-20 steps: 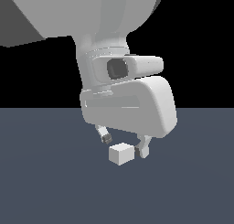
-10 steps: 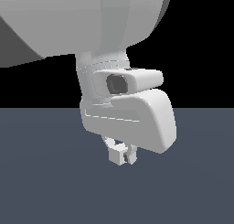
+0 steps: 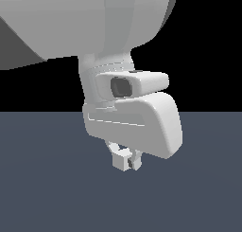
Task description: Plug the charger into the wall socket.
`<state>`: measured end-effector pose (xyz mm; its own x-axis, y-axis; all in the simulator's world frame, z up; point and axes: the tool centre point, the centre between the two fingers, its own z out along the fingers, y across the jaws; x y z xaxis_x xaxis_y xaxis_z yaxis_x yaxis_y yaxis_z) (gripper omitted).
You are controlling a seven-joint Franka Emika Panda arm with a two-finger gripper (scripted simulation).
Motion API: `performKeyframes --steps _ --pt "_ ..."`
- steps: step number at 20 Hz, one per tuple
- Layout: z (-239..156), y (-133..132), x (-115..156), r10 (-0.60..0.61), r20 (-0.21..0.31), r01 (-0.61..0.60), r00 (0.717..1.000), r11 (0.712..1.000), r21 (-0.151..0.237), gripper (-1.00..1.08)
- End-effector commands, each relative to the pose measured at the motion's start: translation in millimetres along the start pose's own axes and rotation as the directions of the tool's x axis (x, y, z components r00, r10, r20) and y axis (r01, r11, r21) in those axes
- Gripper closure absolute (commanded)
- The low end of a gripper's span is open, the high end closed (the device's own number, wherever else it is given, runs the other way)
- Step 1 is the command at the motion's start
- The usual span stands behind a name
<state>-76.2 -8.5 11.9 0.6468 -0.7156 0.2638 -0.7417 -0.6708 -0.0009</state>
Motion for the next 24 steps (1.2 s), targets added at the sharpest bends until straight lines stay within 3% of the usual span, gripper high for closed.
performKeyframes --steps 1,14,24 --pt "-0.4 0.3 0.3 -0.005 0.000 0.005 1.000 1.000 0.001 1.08" --pt "-11.6 10.0 13.5 -0.170 -0.007 0.170 0.985 0.984 0.047 1.08" --pt "-26.5 20.3 34.9 -0.387 -0.029 0.388 0.921 0.916 0.105 1.08"
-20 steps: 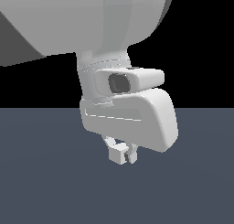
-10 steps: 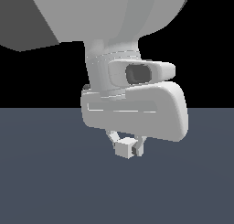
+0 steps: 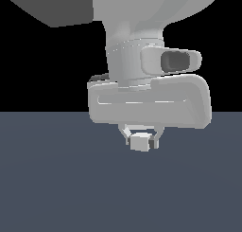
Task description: Plug the charger into the wall socket.
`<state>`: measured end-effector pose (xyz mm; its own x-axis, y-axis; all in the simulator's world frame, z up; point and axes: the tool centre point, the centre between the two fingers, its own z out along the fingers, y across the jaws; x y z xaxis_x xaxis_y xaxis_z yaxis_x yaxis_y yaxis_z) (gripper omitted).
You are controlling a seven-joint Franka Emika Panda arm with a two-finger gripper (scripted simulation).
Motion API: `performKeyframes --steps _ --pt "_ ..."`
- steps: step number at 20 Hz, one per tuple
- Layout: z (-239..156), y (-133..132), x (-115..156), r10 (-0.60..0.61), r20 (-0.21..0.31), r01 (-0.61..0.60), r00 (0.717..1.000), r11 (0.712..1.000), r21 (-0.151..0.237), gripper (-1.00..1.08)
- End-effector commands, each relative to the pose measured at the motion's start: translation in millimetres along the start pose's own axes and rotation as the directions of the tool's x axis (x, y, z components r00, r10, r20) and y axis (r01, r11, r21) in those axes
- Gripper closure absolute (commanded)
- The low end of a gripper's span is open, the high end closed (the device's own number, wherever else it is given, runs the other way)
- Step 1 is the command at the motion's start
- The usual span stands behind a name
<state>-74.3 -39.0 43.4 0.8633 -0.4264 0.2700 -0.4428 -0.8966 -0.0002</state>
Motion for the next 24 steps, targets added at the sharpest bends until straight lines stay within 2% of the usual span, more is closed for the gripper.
performKeyframes --steps 1,12,24 --pt "-4.1 3.7 4.8 -0.058 -0.002 0.058 0.998 0.998 0.015 1.08" --pt "-18.5 15.3 24.4 -0.273 -0.014 0.273 0.962 0.959 0.074 1.08" --pt "-31.2 22.7 45.0 -0.467 -0.035 0.467 0.884 0.875 0.129 1.08"
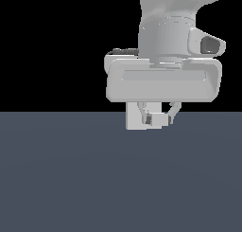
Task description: Plug the charger into the wall socket.
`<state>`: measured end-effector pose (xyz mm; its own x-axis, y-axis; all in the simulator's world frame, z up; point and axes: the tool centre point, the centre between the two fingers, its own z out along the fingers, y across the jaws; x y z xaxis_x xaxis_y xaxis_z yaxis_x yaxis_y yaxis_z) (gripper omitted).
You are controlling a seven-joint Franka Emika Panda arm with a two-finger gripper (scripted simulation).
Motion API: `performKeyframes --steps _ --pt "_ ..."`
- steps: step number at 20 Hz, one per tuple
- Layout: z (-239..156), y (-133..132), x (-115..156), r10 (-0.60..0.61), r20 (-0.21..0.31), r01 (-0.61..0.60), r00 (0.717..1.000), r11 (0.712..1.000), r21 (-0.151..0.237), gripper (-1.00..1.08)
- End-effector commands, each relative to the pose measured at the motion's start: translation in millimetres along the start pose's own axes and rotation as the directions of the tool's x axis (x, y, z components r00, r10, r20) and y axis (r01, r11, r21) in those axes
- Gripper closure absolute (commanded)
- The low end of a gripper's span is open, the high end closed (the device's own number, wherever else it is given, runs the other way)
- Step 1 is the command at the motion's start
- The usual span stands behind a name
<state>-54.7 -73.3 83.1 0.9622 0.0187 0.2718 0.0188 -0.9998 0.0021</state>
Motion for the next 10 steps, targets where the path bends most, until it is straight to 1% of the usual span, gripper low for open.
performKeyframes --steps 1,10 --pt "-2.9 2.5 3.6 -0.045 0.000 0.045 0.999 0.999 0.013 1.08" --pt "-10.0 9.0 13.8 -0.168 -0.001 0.168 0.986 0.985 0.049 1.08"
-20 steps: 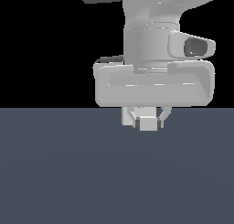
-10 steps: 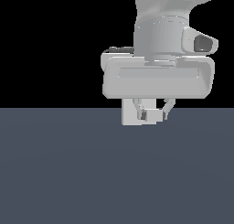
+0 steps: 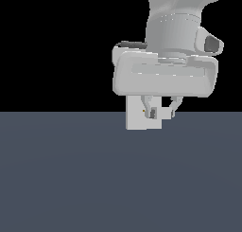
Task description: Plug the charger into the wall socket.
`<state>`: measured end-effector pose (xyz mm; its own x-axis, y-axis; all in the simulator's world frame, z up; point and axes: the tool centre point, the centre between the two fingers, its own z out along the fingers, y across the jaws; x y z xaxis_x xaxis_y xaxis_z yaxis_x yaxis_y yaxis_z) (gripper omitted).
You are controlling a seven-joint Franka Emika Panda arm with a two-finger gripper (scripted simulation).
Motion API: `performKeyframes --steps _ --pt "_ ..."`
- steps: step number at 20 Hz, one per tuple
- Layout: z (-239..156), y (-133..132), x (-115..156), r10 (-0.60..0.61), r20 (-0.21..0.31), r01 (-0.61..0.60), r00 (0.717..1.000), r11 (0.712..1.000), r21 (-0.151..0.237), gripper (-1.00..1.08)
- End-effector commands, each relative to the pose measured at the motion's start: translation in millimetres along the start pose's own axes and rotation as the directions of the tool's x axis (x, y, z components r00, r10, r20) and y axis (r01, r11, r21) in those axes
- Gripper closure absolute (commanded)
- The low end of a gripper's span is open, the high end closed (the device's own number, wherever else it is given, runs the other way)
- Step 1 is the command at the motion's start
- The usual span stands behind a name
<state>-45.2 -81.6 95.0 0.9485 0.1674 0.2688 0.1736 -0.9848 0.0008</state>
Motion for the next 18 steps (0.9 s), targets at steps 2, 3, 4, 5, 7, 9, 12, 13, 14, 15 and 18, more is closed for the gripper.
performKeyframes --steps 2,3,4,5,7,9,12,13,14,15,18 --pt "-2.1 1.7 2.9 -0.038 0.001 0.038 0.999 0.999 0.011 1.08" --pt "-2.5 2.1 3.5 -0.045 0.001 0.045 0.999 0.999 0.013 1.08" --pt "-2.8 2.5 4.1 -0.053 0.001 0.052 0.999 0.999 0.015 1.08" --pt "-3.1 2.8 4.6 -0.059 0.002 0.059 0.998 0.998 0.017 1.08" --pt "-3.5 3.3 5.3 -0.068 0.002 0.068 0.998 0.997 0.020 1.08" --pt "-3.7 3.5 5.7 -0.074 0.003 0.074 0.997 0.997 0.022 1.08" --pt "-3.8 3.9 5.8 -0.075 0.003 0.075 0.997 0.997 0.022 1.08" --pt "-3.8 3.9 5.8 -0.075 0.003 0.075 0.997 0.997 0.022 1.08" --pt "-3.8 3.9 5.8 -0.075 0.003 0.075 0.997 0.997 0.022 1.08" --pt "-3.8 3.4 5.8 -0.075 0.003 0.075 0.997 0.997 0.022 1.08" --pt "-3.1 3.5 7.4 -0.075 0.003 0.075 0.997 0.997 0.022 1.08"
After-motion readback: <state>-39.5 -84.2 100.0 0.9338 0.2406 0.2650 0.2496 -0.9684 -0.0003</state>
